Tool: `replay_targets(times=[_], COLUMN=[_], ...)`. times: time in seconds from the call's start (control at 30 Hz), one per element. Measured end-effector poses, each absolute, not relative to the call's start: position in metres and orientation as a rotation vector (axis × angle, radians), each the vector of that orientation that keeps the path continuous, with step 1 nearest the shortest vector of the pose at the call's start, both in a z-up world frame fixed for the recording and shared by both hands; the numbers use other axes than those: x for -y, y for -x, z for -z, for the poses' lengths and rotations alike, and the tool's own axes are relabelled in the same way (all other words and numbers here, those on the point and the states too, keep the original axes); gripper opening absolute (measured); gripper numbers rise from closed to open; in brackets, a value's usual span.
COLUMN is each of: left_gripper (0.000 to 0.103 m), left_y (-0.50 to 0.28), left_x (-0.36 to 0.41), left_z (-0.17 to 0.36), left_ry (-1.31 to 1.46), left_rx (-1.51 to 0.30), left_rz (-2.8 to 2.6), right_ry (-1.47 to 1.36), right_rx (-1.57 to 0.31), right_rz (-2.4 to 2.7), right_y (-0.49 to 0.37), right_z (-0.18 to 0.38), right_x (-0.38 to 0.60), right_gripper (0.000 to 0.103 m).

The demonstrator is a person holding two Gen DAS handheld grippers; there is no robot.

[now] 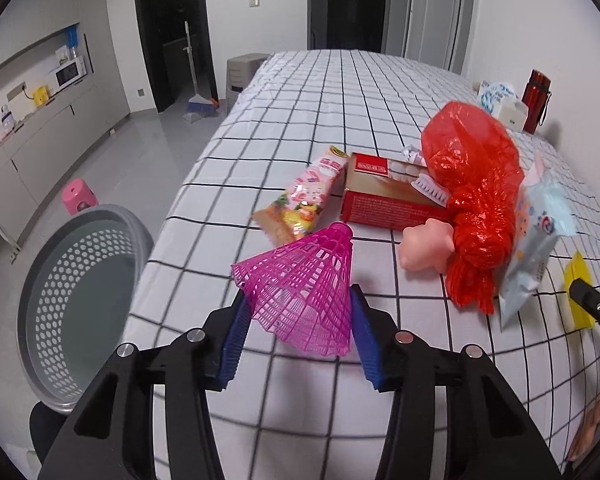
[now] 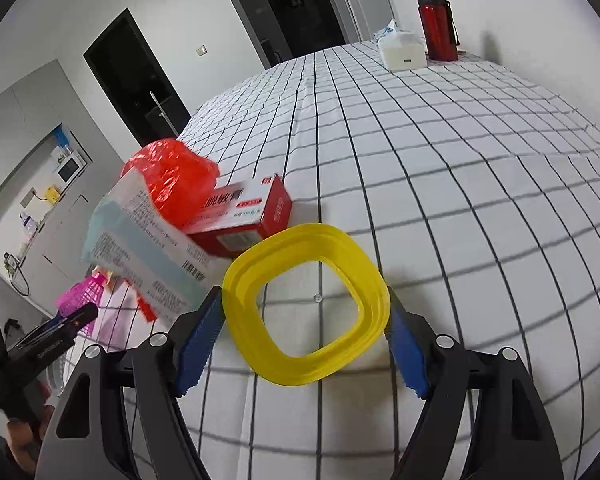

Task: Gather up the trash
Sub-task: 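Grasp the pink shuttlecock with left tool while right grasps the yellow ring, then carry shuttlecock and ring over the basket and open both tools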

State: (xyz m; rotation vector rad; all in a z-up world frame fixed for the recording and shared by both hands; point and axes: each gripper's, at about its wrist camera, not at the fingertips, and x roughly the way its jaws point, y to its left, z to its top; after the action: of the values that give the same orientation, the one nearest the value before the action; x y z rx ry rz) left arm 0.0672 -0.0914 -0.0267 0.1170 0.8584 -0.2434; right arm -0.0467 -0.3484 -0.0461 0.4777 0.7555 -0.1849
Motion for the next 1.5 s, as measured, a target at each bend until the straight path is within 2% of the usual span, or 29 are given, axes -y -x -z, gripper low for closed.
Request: replay_targets(times=[0.33, 0.6, 0.97, 1.5], left_gripper=[0.047, 0.047, 0.047, 0.048], left_y=[-0.043, -0.031, -0.050, -0.094], left_x=[0.037, -0.039, -0.127, -0.179], left_z=[0.013, 0.008, 0.013, 0.055], left_ry=[-0.058, -0.023, 0.030, 0.077], left_rx=[-0.814, -0.787, -0.779, -0.861], left_rz=[0.216, 0.119, -0.005, -0.052], right_ry=[-0.387, -0.303, -0.207, -0.095], right_rx=[-0.731, -0.701, -0.800, -0.942], right_rz=[0.125, -0.057, -0.307, -0.416], right_y=[0.071, 0.047, -0.042, -0.120], right_z=[0.015, -0.009, 0.004, 0.044], right_x=[0.286, 0.205, 0.082, -0.026], right_gripper=[0.074, 0.074, 0.074, 0.074])
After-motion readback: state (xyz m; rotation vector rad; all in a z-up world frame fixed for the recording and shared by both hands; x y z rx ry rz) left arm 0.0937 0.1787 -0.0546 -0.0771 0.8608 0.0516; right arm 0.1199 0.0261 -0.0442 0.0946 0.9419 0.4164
